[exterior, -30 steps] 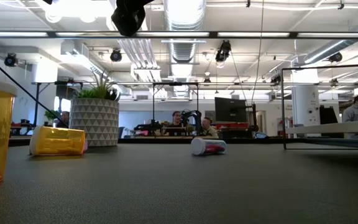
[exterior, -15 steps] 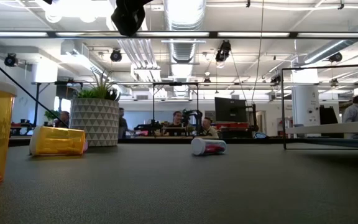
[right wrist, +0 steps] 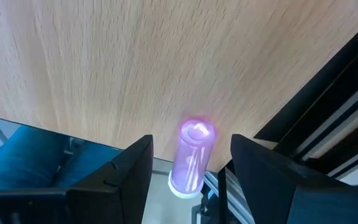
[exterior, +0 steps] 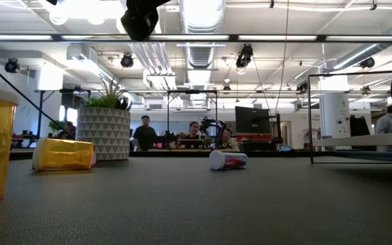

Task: Pick and place medicine bottles onto shelf by color
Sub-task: Adjust the orange pill bottle on the shelf

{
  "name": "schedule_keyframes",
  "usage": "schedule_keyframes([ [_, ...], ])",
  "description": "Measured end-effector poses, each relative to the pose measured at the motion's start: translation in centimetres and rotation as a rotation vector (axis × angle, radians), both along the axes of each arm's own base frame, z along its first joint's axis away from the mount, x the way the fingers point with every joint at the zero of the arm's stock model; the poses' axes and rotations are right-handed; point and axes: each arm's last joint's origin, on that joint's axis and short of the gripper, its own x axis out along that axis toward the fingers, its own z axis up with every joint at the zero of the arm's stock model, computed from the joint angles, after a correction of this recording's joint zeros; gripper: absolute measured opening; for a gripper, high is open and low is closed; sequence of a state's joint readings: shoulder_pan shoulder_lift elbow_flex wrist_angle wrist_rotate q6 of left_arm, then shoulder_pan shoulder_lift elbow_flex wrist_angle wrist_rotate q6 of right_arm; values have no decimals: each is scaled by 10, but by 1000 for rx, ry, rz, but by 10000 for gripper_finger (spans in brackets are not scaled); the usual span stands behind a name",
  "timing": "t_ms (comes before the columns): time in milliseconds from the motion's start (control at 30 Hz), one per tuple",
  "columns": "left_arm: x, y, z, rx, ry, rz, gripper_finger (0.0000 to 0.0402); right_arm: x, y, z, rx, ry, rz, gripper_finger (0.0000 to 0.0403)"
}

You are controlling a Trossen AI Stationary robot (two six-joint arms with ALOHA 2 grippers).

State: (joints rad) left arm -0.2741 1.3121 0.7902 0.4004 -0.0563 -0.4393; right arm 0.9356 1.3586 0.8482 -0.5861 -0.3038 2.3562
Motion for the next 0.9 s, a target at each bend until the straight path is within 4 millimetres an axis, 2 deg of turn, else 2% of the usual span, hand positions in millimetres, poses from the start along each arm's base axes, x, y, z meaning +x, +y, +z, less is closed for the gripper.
schedule_keyframes([
  [467, -1, 0, -2, 0, 6, 1, 207, 0, 0, 1, -3, -31, 44, 206],
  [900, 0, 0, -2, -1, 5, 1, 207, 4, 5, 38, -39, -23, 69, 206],
])
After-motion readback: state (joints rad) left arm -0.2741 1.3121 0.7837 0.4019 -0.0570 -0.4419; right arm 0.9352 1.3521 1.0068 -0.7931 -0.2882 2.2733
